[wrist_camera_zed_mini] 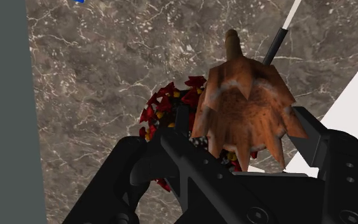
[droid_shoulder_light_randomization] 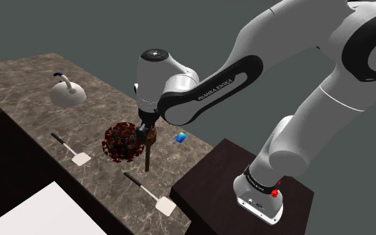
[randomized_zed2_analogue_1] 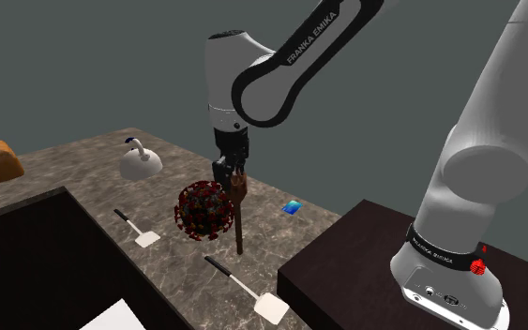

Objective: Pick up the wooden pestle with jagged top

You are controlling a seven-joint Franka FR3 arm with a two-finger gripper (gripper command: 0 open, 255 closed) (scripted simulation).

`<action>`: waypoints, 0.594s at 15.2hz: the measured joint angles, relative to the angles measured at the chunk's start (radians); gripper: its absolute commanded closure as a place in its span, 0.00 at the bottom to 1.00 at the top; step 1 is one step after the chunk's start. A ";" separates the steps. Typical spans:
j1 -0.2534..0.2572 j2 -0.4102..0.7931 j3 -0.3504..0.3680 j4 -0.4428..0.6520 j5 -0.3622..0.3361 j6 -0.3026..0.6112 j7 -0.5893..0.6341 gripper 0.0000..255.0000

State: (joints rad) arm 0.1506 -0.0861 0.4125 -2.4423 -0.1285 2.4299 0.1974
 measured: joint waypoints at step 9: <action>0.007 -0.069 -0.009 0.036 0.049 -0.099 -0.045 1.00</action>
State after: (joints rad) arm 0.1581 -0.1549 0.4033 -2.4061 -0.0797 2.3305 0.1526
